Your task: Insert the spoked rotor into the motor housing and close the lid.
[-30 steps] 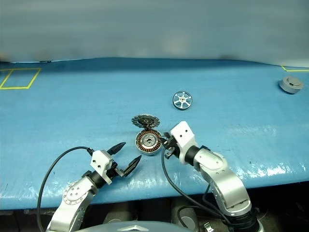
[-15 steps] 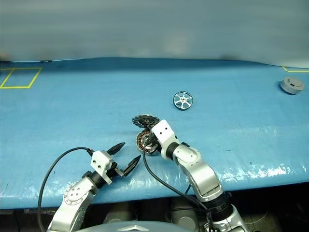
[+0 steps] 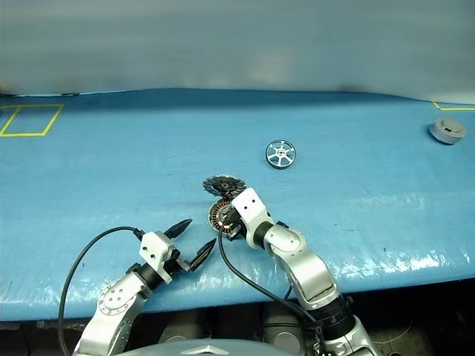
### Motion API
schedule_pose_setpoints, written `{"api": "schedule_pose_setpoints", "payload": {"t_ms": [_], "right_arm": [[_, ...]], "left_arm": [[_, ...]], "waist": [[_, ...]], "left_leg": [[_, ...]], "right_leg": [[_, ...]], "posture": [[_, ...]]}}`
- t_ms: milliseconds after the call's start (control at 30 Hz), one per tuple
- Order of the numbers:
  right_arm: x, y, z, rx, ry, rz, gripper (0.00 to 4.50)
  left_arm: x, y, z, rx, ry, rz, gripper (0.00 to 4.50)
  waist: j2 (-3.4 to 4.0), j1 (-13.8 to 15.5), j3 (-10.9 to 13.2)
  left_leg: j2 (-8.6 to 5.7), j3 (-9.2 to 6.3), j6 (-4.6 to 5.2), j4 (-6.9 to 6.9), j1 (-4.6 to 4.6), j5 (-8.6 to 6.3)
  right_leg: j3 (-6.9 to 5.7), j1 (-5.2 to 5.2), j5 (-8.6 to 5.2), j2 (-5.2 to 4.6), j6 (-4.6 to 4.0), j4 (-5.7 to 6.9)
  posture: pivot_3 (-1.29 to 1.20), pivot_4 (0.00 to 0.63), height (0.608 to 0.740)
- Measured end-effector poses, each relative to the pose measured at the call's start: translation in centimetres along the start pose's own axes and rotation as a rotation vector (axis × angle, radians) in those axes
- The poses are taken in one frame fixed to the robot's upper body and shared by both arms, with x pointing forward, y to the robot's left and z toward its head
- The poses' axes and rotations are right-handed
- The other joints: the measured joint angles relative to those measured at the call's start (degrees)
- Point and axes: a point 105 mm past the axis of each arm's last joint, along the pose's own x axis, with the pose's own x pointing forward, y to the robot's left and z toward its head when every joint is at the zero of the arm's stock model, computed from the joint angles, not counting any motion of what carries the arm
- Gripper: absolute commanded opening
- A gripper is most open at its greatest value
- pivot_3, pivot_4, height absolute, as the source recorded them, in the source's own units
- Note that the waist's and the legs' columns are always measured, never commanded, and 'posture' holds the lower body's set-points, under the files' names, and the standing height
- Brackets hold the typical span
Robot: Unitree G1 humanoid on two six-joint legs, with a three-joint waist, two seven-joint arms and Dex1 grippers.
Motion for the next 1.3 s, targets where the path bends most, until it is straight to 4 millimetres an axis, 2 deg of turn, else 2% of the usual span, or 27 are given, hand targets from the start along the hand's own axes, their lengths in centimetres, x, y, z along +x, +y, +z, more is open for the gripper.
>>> {"api": "schedule_pose_setpoints", "payload": {"t_ms": [33, 133, 267, 433, 533, 667, 767, 1067, 1300], "right_arm": [[0.0, 0.0, 0.0, 0.001, 0.0, 0.0, 1.41], [-0.1, 0.3, 0.0, 0.015, -0.004, 0.015, 2.29], [-0.6, 0.6, 0.4, 0.055, -0.017, 0.03, 2.29], [-1.7, 0.5, 3.1, 0.08, -0.099, 0.026, 2.29], [-2.0, 0.3, 3.9, 0.067, -0.096, 0.007, 1.37], [-1.8, -0.1, 3.6, 0.001, -0.024, -0.026, 0.02], [-1.4, -0.2, 3.6, -0.021, 0.007, -0.035, 0.02], [-0.8, -1.0, 1.7, -0.06, 0.141, -0.002, 0.02], [-0.5, -0.8, 1.1, -0.061, 0.173, 0.029, 0.02]], "left_arm": [[0.0, 0.0, 0.0, 0.0, 0.0, 0.0, 4.5], [0.0, 0.1, -0.4, -0.005, 0.009, 0.002, 4.5], [-0.1, 0.1, -0.6, -0.007, 0.012, 0.004, 4.5], [0.0, 0.1, -0.5, -0.005, 0.005, 0.005, 4.5], [0.0, 0.1, -0.5, -0.004, 0.001, 0.006, 4.5], [0.0, 0.1, -0.7, -0.008, 0.002, 0.007, 4.5], [0.0, 0.0, -0.9, -0.015, 0.005, 0.008, 4.5], [0.0, -0.1, -0.8, -0.013, -0.004, 0.01, 4.5], [-0.2, -0.1, -0.9, -0.013, -0.007, 0.025, 4.5]], "waist": [[0.0, 0.0, 0.0], [0.0, -0.01, -0.01], [0.0, 0.06, 0.0], [0.0, -0.04, 0.0], [0.0, -0.09, 0.0], [0.0, -0.19, 0.0], [0.0, -0.3, 0.0], [0.0, -0.32, -0.01], [0.0, -0.34, -0.01]], "left_leg": [[0.0, 0.0, 0.0, 0.02, 0.0, 0.0], [0.0, -0.01, 0.0, 0.06, 0.01, 0.0], [0.01, -0.03, 0.0, 0.13, -0.02, 0.0], [0.02, -0.1, 0.0, 0.13, -0.01, 0.0], [0.02, -0.11, 0.0, 0.13, 0.0, 0.0], [0.0, -0.09, 0.0, 0.14, -0.01, 0.0], [0.0, -0.09, 0.0, 0.13, -0.01, 0.0], [-0.01, -0.08, 0.0, 0.13, -0.01, 0.0], [-0.01, -0.08, 0.0, 0.13, -0.02, 0.0]], "right_leg": [[0.0, 0.0, 0.0, 0.0, 0.0, 0.01], [-0.01, 0.02, 0.0, 0.0, 0.0, 0.03], [0.0, 0.01, 0.0, -0.02, 0.01, 0.06], [0.0, 0.01, 0.01, -0.01, 0.01, 0.09], [-0.01, 0.0, 0.0, -0.01, 0.01, 0.1], [0.0, 0.0, 0.01, -0.04, 0.0, 0.1], [-0.01, 0.0, 0.01, -0.02, 0.0, 0.1], [-0.02, 0.01, 0.01, -0.03, 0.0, 0.1], [-0.01, 0.01, 0.01, -0.02, 0.0, 0.1]], "posture": [[0.0, 0.15, 0.74], [0.0, 0.15, 0.74], [0.0, 0.15, 0.74], [0.0, 0.15, 0.74], [0.0, 0.15, 0.74], [0.0, 0.15, 0.74], [0.0, 0.15, 0.74], [0.0, 0.15, 0.74], [0.0, 0.15, 0.74]]}}
